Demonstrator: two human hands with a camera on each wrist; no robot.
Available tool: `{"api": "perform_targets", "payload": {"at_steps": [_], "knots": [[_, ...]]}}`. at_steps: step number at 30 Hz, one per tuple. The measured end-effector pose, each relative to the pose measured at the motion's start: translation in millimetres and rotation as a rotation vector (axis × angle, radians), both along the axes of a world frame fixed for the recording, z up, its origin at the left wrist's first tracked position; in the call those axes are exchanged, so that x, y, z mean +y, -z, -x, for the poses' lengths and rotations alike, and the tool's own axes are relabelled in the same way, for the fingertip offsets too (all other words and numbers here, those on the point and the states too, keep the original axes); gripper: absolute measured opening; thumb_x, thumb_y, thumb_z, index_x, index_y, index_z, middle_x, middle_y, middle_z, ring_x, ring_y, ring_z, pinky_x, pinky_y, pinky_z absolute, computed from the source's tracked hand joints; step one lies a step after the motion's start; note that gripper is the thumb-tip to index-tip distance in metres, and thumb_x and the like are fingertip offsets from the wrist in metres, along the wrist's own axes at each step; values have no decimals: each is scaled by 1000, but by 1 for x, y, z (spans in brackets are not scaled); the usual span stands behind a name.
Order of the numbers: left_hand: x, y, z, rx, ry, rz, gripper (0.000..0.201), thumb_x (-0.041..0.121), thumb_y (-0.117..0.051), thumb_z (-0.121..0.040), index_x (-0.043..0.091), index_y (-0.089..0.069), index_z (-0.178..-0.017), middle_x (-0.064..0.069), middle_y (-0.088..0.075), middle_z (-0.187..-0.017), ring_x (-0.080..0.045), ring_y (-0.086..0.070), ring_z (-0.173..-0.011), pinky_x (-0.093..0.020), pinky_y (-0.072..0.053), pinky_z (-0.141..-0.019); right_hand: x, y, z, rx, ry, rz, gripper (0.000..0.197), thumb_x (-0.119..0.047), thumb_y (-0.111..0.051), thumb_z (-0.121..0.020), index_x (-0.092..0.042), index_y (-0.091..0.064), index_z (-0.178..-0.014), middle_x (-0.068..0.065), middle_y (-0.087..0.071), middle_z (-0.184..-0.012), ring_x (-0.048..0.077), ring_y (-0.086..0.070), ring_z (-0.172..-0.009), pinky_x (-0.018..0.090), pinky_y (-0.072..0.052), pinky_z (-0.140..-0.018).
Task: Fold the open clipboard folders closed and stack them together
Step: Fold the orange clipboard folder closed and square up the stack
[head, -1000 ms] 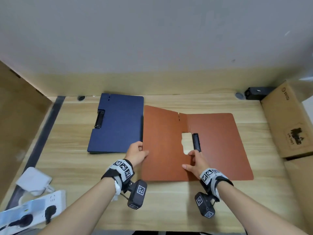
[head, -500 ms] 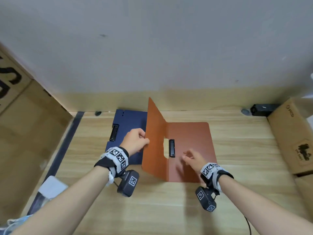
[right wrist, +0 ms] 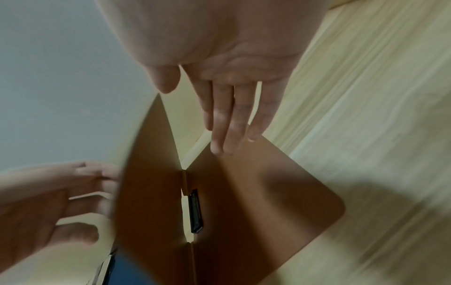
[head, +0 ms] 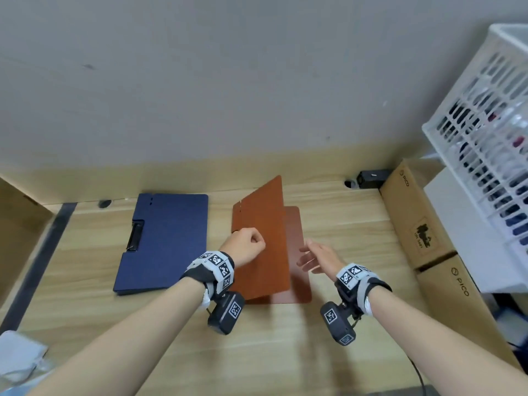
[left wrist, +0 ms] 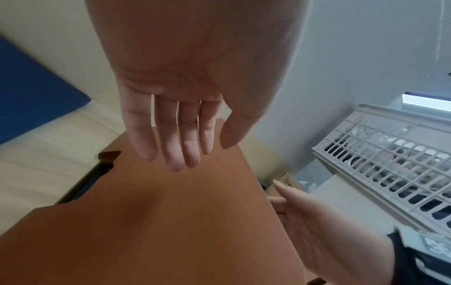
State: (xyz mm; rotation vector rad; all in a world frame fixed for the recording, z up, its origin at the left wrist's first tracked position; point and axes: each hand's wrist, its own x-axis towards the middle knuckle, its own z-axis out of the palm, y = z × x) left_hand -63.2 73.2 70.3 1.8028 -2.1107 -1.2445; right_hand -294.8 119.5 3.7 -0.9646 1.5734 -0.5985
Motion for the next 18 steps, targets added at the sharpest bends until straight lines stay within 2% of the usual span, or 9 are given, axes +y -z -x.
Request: {"api": "perform_targets", "payload": {"at_steps": [3,5,6,8,10,12,15,16,18], "knots": [[5,15,-4,-39,-3,-53,19,27,-50,-89,21,-67,-94,3,-70,-94,-18,-66,-90,-38,-55,-86,3,13,0,-35,96,-26,44,-49,-35,-99,-17,-63,-109,7,-70,-91,21,-64,-76,32,-50,-71],[8,28,-12,-61,-30,-85,20,26,-49,-89,21,-68,-94,3,-70,-97,-18,-65,-92,-38,-54,-88,6,25,0,-1,140,-23,43,-47,-38,-98,-15,-62,-114,7,-69,-101,21,-63,-82,32,-52,-72],[10,36,-16,-78,-53,-109,20,25,-48,-90,21,-67,-95,3,-70,-98,-18,-64,-94,-37,-53,-89,7,34,1,39,152,-15,42,-45,-42,-97,-15,-61,-118,6,-68,-109,21,-64,-88,34,-52,-78],[15,53,-25,-91,-112,-145,20,24,-48,-92,19,-67,-98,3,-69,-103,-18,-63,-100,-34,-51,-90,8,48,4,176,111,3,40,-37,-51,-94,-14,-58,-126,5,-64,-124,23,-61,-106,39,-49,-96],[20,68,-31,-126,-167,-178,22,22,-50,-92,17,-66,-106,1,-67,-110,-19,-62,-103,-29,-48,-88,7,57,3,256,67,-9,41,-26,-56,-93,-8,-56,-130,8,-60,-130,24,-57,-117,38,-42,-106],[25,86,-37,-145,-216,-212,29,22,-52,-91,15,-61,-118,-2,-63,-118,-21,-60,-108,-27,-44,-88,6,65,1,309,36,-23,39,-17,-58,-92,-4,-57,-128,11,-62,-127,26,-57,-117,34,-42,-104],[30,124,-44,-115,-254,-274,58,28,-56,-79,13,-49,-134,-3,-56,-132,-23,-58,-116,-29,-45,-97,6,77,-4,382,-3,-33,31,-10,-56,-89,-1,-62,-119,14,-66,-120,30,-62,-109,36,-46,-98],[30,141,-46,-102,-282,-283,66,30,-55,-72,13,-48,-135,-4,-55,-134,-22,-58,-116,-33,-47,-100,6,80,-6,389,7,-39,32,-10,-56,-89,-2,-61,-119,14,-67,-120,29,-62,-108,36,-47,-97],[30,151,-45,-42,-365,-280,63,25,-58,-71,8,-48,-131,-6,-58,-128,-22,-59,-111,-37,-51,-96,5,85,-10,427,28,-53,35,-13,-56,-89,-4,-58,-123,12,-66,-120,29,-62,-109,36,-47,-96]]}}
